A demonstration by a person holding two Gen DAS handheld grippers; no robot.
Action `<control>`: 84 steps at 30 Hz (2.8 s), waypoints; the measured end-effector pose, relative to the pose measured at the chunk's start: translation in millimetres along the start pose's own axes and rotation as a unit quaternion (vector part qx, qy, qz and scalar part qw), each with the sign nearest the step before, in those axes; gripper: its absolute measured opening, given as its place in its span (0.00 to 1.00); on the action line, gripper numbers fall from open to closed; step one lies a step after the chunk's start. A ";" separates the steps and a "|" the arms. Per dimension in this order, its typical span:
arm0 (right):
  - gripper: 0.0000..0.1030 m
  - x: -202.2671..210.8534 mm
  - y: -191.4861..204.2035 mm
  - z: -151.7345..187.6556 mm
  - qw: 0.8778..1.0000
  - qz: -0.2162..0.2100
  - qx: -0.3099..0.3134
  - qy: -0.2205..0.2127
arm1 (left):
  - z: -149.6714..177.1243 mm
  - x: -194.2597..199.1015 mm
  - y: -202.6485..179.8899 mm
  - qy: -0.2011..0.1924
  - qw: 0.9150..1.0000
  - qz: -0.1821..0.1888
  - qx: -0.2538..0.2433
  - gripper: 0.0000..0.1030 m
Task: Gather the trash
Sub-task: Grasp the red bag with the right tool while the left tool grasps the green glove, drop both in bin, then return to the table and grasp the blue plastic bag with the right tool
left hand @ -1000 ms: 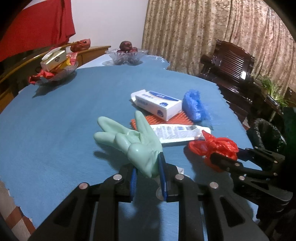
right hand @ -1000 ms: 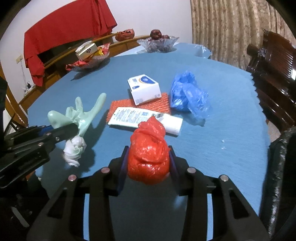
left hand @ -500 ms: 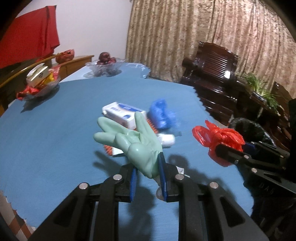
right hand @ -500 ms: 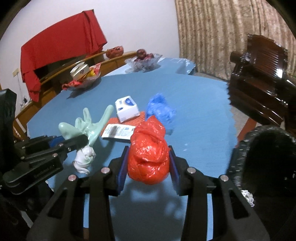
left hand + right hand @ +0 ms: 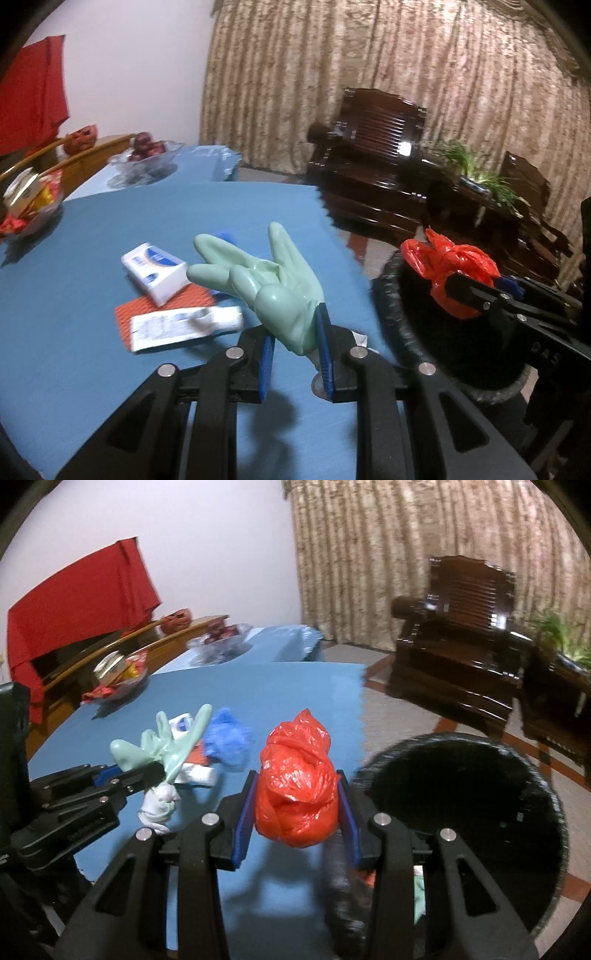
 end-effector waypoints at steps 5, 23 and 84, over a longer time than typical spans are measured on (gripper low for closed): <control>0.38 27.0 -36.6 1.2 0.999 0.039 -0.013 -0.009 | -8.4 -2.1 -43.4 -0.006 0.999 0.033 -0.021 0.21; 0.43 109.2 -156.6 41.5 0.985 0.156 -0.076 -0.019 | -15.9 -12.9 -209.7 0.003 0.980 0.171 -0.102 0.24; 0.93 -180.2 34.6 -12.5 0.996 -0.041 0.029 0.068 | 30.9 -93.1 175.9 0.032 0.984 -0.166 0.060 0.79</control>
Point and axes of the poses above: each gripper's, at about its wrist camera, not at the fingertips, and x roughly against the way its jaws point, y to its left, z to its underside, the point moved 10 cm from there along -x, roughly the way its jaws point, and after that the axes turned 15 degrees about -z, right-handed, at the moved point
